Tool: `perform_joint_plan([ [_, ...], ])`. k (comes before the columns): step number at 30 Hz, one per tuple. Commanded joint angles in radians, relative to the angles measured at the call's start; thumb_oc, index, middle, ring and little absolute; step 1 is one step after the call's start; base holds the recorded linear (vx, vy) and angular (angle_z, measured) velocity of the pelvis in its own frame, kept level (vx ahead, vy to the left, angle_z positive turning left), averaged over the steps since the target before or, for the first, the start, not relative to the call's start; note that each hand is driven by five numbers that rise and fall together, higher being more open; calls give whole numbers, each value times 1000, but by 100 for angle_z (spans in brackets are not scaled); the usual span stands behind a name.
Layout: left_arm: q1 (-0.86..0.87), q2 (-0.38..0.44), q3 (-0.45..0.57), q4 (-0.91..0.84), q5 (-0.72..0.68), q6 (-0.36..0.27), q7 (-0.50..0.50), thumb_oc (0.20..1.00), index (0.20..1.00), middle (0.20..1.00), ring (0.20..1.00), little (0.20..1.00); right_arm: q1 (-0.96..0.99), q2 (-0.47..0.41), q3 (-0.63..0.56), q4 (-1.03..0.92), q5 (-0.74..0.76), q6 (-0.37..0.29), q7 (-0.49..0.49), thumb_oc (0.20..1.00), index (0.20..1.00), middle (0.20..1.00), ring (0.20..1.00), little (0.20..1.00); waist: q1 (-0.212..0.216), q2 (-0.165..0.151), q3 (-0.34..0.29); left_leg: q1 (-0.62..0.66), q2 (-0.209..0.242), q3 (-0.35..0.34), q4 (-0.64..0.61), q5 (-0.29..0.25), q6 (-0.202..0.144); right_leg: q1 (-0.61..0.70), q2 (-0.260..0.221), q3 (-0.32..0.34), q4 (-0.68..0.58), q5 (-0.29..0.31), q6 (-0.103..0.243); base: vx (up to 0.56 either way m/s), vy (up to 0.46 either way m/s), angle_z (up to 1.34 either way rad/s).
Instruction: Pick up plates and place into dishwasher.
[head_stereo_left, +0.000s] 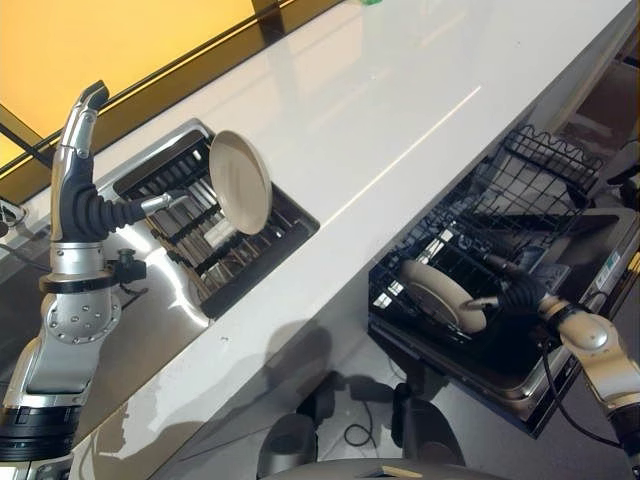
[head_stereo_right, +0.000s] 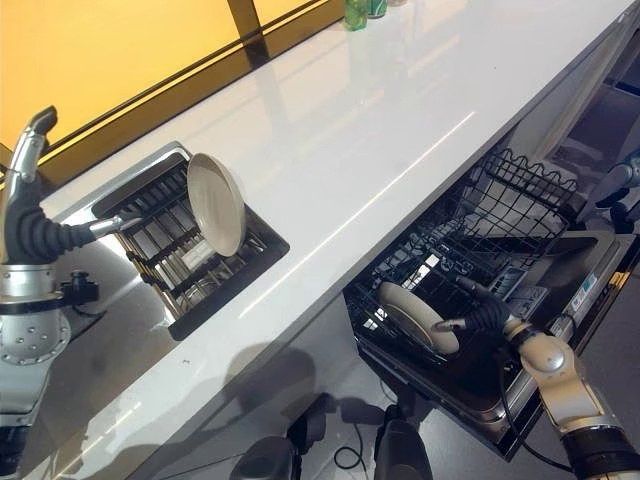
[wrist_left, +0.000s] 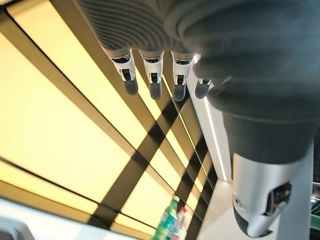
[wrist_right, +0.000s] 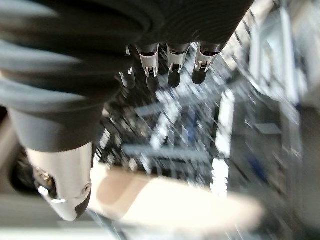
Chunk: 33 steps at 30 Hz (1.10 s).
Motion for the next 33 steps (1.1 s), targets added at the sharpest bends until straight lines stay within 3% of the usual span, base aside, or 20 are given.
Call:
perform_joint_plan([
  [1,87,29,52,24,49,-51,51,1000,1000,1000,1000,1000,16,44,-31,-131,4,-34,-53,1000,1000,1000,1000,1000,-9,-75,-106,-29,-18,8,58,46,19,230,31,-34,-288,52,-8,-25,-38,2],
  [3,111,21,70,30,139,-62,79,1000,1000,1000,1000,1000,19,59,-52,-185,12,-32,-57,1000,1000,1000,1000,1000,-5,-79,-115,-21,-12,8,57,55,18,243,41,-31,-291,46,-12,-20,-34,4],
  [6,139,77,78,40,353,-37,136,1000,1000,1000,1000,1000,14,45,-74,-252,36,-51,-66,1000,1000,1000,1000,1000,0,-86,-133,-19,0,12,61,75,11,262,56,-23,-305,43,-17,-17,-21,-1],
  [10,167,168,73,41,403,-10,115,1000,1000,1000,1000,1000,-10,15,-91,-317,120,-89,-100,1000,1000,1000,1000,1000,5,-85,-147,-22,14,17,80,96,7,275,72,-12,-313,37,-21,-15,-15,0],
  [13,192,203,66,57,423,1,129,1000,1000,1000,1000,1000,-31,28,-87,-364,176,-166,-134,1000,1000,1000,1000,1000,9,-84,-150,-31,13,17,121,101,14,278,82,-2,-299,27,-27,-43,-52,-5],
  [20,193,238,38,119,470,-6,207,1000,1000,1000,1000,1000,-75,103,-32,-435,201,-263,-181,1000,1000,1000,1000,1000,33,-97,-142,-126,-66,-2,333,78,52,306,87,35,-310,43,-29,-49,-72,-13],
  [23,165,253,11,133,485,20,193,1000,1000,1000,1000,1000,-121,103,12,-437,195,-255,-198,1000,1000,1000,1000,1000,55,-88,-146,-118,-73,-23,217,99,54,319,100,48,-310,34,-22,10,32,-21],
  [28,113,273,-16,180,451,35,164,1000,1000,1000,1000,1000,-131,91,29,-457,249,-232,-170,1000,1000,1000,1000,1000,55,-68,-163,-123,-41,-45,43,210,20,340,116,79,-322,28,-18,69,129,-30],
  [33,121,259,-19,215,451,30,170,1000,1000,1000,1000,1000,-95,80,23,-463,277,-230,-131,1000,1000,1000,1000,1000,46,-56,-176,-109,-20,-61,-38,242,9,341,123,98,-308,7,-20,151,175,-5],
])
